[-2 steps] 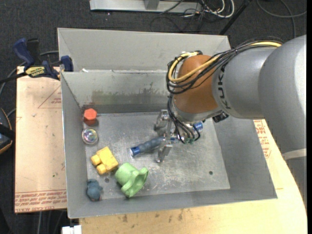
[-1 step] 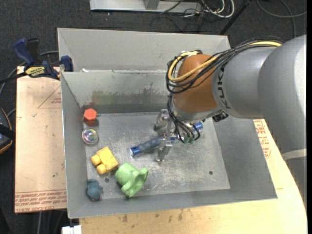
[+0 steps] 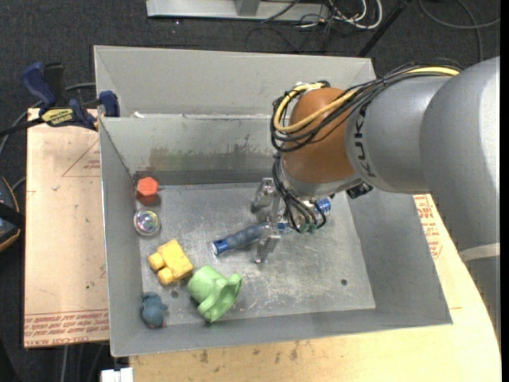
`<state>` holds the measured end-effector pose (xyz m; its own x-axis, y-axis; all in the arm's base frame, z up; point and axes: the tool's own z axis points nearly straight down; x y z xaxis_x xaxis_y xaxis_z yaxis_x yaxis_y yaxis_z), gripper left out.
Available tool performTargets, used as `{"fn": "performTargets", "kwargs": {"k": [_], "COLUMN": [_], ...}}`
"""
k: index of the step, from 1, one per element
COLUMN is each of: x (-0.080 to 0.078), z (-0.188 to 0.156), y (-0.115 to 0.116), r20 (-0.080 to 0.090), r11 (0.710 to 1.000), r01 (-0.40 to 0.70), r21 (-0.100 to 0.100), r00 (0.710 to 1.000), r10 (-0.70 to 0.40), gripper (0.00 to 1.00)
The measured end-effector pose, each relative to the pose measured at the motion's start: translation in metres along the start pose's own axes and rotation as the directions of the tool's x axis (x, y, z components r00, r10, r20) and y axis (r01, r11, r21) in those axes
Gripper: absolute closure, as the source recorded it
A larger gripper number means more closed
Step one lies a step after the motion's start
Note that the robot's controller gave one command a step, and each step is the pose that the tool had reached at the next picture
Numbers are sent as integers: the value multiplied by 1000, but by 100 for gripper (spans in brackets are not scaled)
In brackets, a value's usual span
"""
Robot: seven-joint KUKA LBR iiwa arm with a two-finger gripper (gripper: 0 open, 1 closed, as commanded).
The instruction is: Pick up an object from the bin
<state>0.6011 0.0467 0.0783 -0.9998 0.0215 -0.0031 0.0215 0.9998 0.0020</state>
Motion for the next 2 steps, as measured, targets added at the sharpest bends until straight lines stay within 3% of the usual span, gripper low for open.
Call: {"fn": "performTargets", "kwargs": {"k": [1, 2], "x": [-1, -2], "z": [-1, -29], "y": [0, 1], "r20": [3, 1], "r11": [1000, 1000], "r01": [-1, -2], "r21": [-1, 0], "r00": [1000, 1000], "r10": [1, 2], "gripper": [100, 100]}}
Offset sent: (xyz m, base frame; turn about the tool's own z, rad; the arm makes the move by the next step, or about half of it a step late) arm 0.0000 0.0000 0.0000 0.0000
